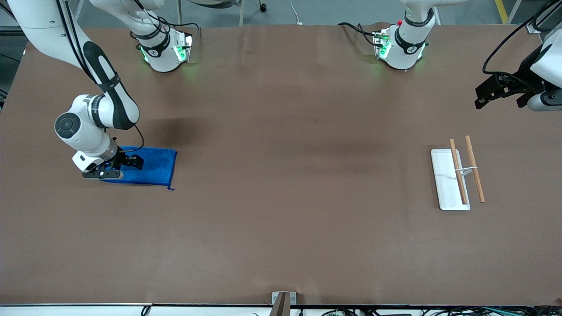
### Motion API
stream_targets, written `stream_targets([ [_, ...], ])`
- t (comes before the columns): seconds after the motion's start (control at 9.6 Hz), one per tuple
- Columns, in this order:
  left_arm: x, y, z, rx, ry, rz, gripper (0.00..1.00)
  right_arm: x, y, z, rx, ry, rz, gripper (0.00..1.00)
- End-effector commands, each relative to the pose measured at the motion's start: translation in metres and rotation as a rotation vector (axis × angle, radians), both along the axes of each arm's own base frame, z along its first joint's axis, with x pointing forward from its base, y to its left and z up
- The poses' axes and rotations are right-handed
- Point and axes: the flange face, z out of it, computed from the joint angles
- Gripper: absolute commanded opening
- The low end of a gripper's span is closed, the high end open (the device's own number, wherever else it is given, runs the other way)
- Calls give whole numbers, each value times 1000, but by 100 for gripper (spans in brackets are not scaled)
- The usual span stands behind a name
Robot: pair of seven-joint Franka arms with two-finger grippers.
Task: Right arm passes towel to left arm to hang
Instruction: 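Reach the right gripper to the blue towel and grasp its edge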
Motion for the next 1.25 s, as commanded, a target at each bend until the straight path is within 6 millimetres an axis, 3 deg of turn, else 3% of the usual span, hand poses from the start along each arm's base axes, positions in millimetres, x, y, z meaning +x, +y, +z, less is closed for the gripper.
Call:
stream_targets([
  [0.0,5,0,-13,-3,35,5,100,-8,0,-12,0,9,11,56],
  [0.1,5,-1,-13,-3,35,3,100,-9,2,-13,2,14,6,24],
  [0.21,5,-1,-13,-3,35,3,100,-9,1,-12,4,19,-9,2],
  [0.31,5,-1,-13,-3,35,3,100,-9,4,-6,9,48,-22,0],
  [0.73,5,-1,-13,-3,35,3,100,27,18,91,23,123,-10,0],
  [0.94,5,-1,-13,-4,35,3,100,51,38,144,30,154,15,0],
  [1.15,6,-1,-14,-4,37,3,100,69,91,189,38,138,16,0],
])
